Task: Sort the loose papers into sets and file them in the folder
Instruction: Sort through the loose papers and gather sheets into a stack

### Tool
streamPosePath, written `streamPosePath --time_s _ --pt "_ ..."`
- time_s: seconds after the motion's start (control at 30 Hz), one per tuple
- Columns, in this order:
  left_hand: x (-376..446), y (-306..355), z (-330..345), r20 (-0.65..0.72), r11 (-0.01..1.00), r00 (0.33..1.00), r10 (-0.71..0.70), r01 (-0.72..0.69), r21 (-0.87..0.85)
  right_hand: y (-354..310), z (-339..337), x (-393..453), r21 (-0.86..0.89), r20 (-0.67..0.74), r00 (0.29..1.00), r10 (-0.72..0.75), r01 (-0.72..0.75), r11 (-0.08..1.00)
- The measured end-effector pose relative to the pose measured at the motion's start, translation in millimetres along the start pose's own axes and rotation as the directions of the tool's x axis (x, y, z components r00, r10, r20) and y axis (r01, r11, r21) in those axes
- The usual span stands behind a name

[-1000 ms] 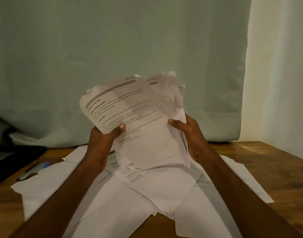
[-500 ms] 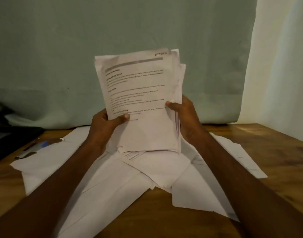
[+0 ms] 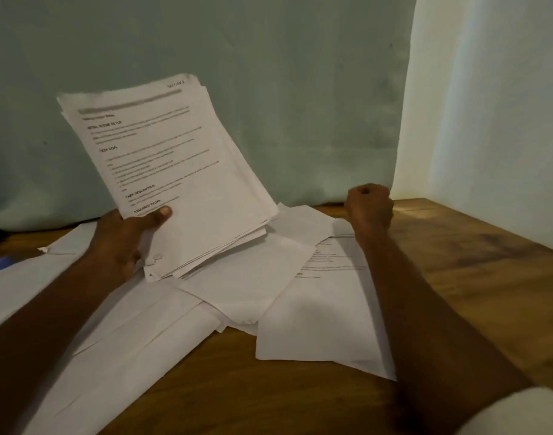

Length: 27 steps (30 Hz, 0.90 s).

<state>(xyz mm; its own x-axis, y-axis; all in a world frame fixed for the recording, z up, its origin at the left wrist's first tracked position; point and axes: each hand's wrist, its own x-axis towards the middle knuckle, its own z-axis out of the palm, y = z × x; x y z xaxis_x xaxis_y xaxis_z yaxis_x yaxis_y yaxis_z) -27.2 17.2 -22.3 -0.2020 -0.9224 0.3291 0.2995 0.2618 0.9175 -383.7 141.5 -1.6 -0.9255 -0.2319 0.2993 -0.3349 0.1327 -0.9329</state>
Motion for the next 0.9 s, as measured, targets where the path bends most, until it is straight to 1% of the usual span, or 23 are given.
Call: streamPosePath --time_s 0.03,0.07,0.1,0.13,0.17,0.2,0.23,0.27,0.3,0.33,0.37,0.4,0.43,0.5,0.53,0.57,0.6,0.63,0.67,0.7,0.77,0.83,0.9 --pt "0.0 -3.1 1.7 0.006 1.000 1.000 -0.013 0.013 0.001 7.6 -0.8 3.4 -0.057 0.018 1.000 0.019 -0.018 0.998" --pt "-0.4 -4.3 2.5 0.005 1.000 1.000 -0.022 0.022 0.001 10.3 -0.5 3.8 -0.052 0.054 0.998 0.038 -0.035 0.998" --pt "-1.1 -4.4 3.8 -0.001 1.000 1.000 -0.029 0.029 0.001 10.4 -1.0 6.2 0.009 0.072 0.994 0.082 -0.083 0.997" --pt "0.2 -6.0 3.6 -0.008 1.000 1.000 -0.030 0.030 -0.001 8.6 -3.3 10.9 0.185 0.074 0.983 0.170 -0.181 0.966" --pt "0.3 -7.4 3.5 -0.015 0.999 0.999 -0.036 0.036 -0.013 6.1 -6.8 14.8 0.444 0.119 0.952 0.282 -0.305 0.842" --pt "-0.3 -8.9 4.3 -0.018 0.998 0.999 -0.045 0.045 -0.033 3.9 -12.6 15.5 0.697 0.199 0.909 0.366 -0.394 0.599" --pt "-2.5 -9.0 6.9 -0.021 0.997 0.998 -0.059 0.058 -0.050 5.6 -18.1 18.4 0.846 0.266 0.872 0.412 -0.416 0.333" --pt "-3.0 -10.7 9.2 -0.018 0.995 0.997 -0.073 0.072 -0.065 9.6 -22.8 23.1 0.907 0.297 0.852 0.431 -0.393 0.153" --pt "-4.5 -11.6 13.2 -0.012 0.992 0.996 -0.094 0.093 -0.086 10.4 -27.1 25.7 0.919 0.312 0.841 0.442 -0.385 0.084" --pt "-6.3 -12.8 17.2 0.001 0.989 0.995 -0.101 0.101 -0.104 10.8 -29.5 29.5 0.910 0.320 0.837 0.443 -0.402 0.102" --pt "-9.6 -13.1 22.2 0.014 0.989 0.995 -0.103 0.104 -0.109 9.8 -31.6 32.5 0.888 0.317 0.840 0.441 -0.426 0.172" --pt "-10.1 -16.3 25.5 0.028 0.990 0.994 -0.102 0.104 -0.100 7.1 -32.7 33.2 0.843 0.300 0.847 0.439 -0.451 0.294" --pt "-9.9 -18.2 29.1 0.038 0.990 0.994 -0.103 0.106 -0.093 4.1 -33.1 32.1 0.768 0.276 0.863 0.423 -0.463 0.442" --pt "-12.5 -18.1 36.4 0.054 0.990 0.993 -0.108 0.113 -0.089 3.7 -32.3 26.4 0.532 0.246 0.904 0.349 -0.427 0.731" --pt "-12.2 -19.0 37.2 0.065 0.990 0.993 -0.101 0.106 -0.092 8.1 -30.4 23.3 0.377 0.229 0.932 0.281 -0.351 0.857" --pt "-10.8 -18.5 36.4 0.061 0.989 0.993 -0.101 0.107 -0.101 14.0 -27.5 19.3 0.186 0.209 0.962 0.178 -0.217 0.958" --pt "-8.9 -16.9 35.4 0.052 0.988 0.994 -0.098 0.104 -0.114 19.3 -25.3 15.6 -0.019 0.202 0.978 0.055 -0.052 0.998" --pt "-5.7 -12.9 33.3 0.044 0.988 0.995 -0.094 0.099 -0.118 22.2 -23.4 11.8 -0.186 0.222 0.973 -0.066 0.109 0.976" --pt "0.9 -7.0 26.3 0.046 0.988 0.995 -0.085 0.090 -0.121 20.2 -21.2 6.1 -0.276 0.268 0.950 -0.161 0.236 0.932" --pt "9.3 -0.1 17.5 0.024 0.987 0.995 -0.098 0.100 -0.127 14.1 -19.0 -2.0 -0.294 0.334 0.913 -0.236 0.338 0.894" --pt "24.5 10.5 -2.4 -0.070 0.986 0.990 -0.122 0.113 -0.119 -0.5 -10.5 -23.2 -0.248 0.468 0.815 -0.342 0.493 0.834" --pt "37.0 20.2 -25.6 -0.191 0.993 0.977 -0.092 0.076 -0.089 -11.5 5.4 -48.1 -0.171 0.588 0.686 -0.429 0.623 0.763" --pt "36.6 26.1 -41.3 -0.274 0.998 0.960 -0.058 0.056 -0.014 -13.9 22.7 -74.1 -0.112 0.697 0.560 -0.449 0.702 0.703"
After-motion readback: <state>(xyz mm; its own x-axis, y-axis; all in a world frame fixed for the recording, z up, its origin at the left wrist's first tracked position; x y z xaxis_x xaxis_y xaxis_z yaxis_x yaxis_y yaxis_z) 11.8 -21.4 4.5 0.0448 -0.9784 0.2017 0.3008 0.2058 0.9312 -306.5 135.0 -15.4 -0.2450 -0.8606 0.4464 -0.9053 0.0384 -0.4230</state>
